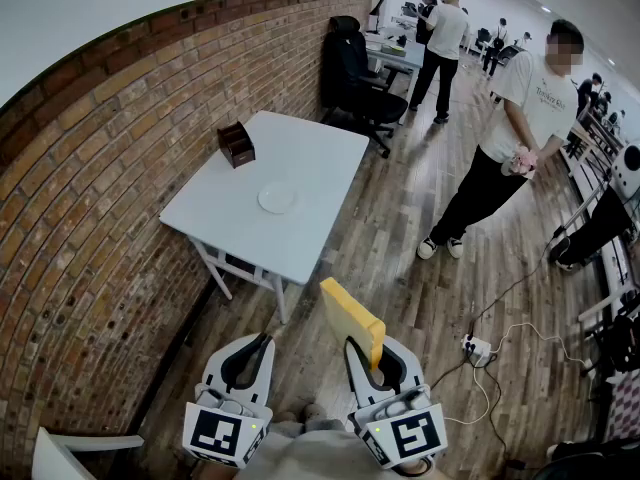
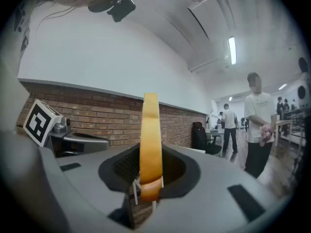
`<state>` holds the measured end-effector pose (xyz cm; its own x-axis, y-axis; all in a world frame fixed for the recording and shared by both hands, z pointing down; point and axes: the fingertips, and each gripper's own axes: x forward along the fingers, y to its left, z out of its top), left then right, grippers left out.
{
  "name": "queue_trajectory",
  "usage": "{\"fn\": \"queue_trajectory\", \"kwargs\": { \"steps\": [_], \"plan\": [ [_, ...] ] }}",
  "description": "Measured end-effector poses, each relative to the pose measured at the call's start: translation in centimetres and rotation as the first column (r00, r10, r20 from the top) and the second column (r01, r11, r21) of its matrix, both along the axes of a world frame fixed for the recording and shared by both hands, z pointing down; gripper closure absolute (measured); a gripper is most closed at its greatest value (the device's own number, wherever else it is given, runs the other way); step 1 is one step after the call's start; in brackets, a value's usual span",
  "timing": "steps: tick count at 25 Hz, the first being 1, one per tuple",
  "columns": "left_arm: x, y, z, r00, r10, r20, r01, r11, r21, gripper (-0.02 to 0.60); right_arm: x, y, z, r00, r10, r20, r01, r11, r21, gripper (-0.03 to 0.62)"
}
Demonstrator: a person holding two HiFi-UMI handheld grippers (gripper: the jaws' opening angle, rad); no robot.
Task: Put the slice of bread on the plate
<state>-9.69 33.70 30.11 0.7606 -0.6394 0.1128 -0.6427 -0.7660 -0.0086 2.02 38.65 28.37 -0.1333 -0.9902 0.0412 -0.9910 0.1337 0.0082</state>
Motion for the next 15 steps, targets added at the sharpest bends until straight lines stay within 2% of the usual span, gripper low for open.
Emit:
{"fn": "queue_trajectory", "kwargs": {
  "steps": [15],
  "plan": [
    [0.92, -0.85, 0.83, 1.0, -0.026, 0.008, 0.026, 0.999, -0.023, 0.551, 1.02, -1.03, 0.87, 1.0, -0.027, 0.016, 0.027, 0.999, -0.017, 0.5]
  ]
}}
